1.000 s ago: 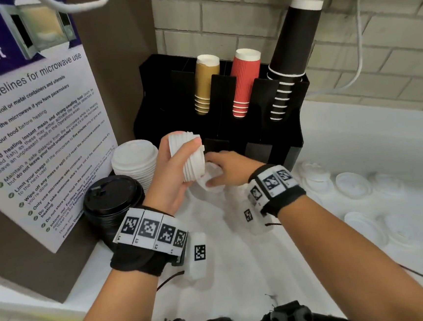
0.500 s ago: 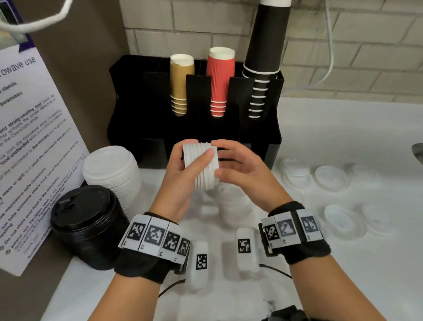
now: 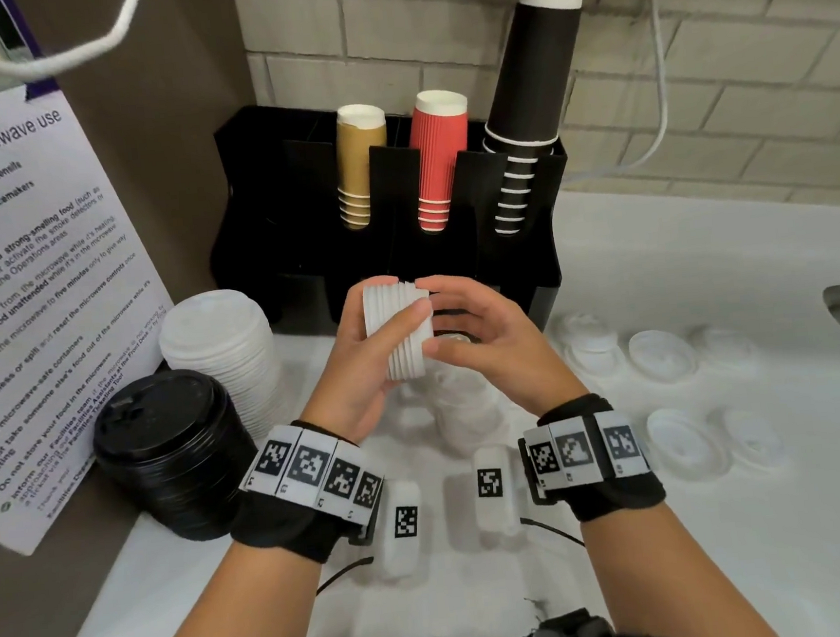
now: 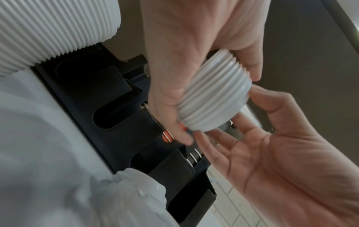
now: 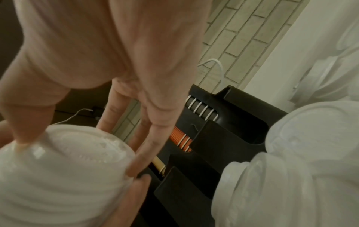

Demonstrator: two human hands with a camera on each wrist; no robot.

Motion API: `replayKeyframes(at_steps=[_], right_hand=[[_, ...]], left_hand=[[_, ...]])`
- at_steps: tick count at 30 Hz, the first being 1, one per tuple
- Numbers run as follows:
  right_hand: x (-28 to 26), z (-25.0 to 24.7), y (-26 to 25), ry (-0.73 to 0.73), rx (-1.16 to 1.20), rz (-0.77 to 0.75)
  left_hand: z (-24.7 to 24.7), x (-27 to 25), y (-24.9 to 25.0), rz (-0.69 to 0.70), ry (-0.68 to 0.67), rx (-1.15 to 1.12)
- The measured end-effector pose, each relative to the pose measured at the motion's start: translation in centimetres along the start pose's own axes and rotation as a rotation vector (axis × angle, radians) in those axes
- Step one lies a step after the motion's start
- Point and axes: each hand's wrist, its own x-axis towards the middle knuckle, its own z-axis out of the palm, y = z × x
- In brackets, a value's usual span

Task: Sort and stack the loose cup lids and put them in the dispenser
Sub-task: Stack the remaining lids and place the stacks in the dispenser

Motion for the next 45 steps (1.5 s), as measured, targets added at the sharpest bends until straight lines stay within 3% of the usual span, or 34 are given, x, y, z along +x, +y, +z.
replayKeyframes(at_steps=[3, 6, 8, 10, 13, 18, 22, 27, 30, 36, 45], right_hand=[[1.3, -1.0, 0.1, -0.085, -0.102, 0.023], [2.7, -2.8, 0.8, -0.007, -0.506, 0.145], [3.0, -3.5, 1.6, -0.103, -0.809, 0.331], [2.9, -3.1, 2.3, -0.256, -0.959, 0.498], [2.7, -1.9, 3.0, -0.331, -0.982, 0.525], [2.3, -1.8, 3.1, -0.356, -0.946, 0.479], [1.5, -3.9, 2.4, -0.316, -0.779, 0.443], [-0.4, -4.4, 1.5, 0.087, -0.226, 0.218], [-1.4, -2.5, 0.6, 0.148, 0.01, 0.107], [-2.4, -0.2, 0.0, 0.15, 0.026, 0.059], [-2.8, -1.0, -1.1, 0.091, -0.044, 0.044]], left_hand=[[-0.3, 0.4, 0.3, 0.018, 0.047, -0.004], [-0.7, 0.7, 0.6, 0.066, 0.107, -0.038], [-1.0, 0.8, 0.6, 0.074, 0.119, -0.047], [-1.3, 0.6, 0.3, 0.07, 0.125, -0.038], [-1.4, 0.5, 0.0, 0.067, 0.127, -0.035], [-1.6, 0.3, 0.3, 0.075, 0.118, -0.029], [-1.7, 0.0, 0.2, 0.061, 0.129, -0.039], [-1.0, -0.4, 0.0, 0.008, 0.072, -0.042], [-0.2, -0.6, -0.2, 0.0, 0.046, -0.051], [0.7, -1.0, -0.5, 0.023, -0.006, -0.08], [0.6, -1.4, -0.2, -0.015, -0.126, -0.012]])
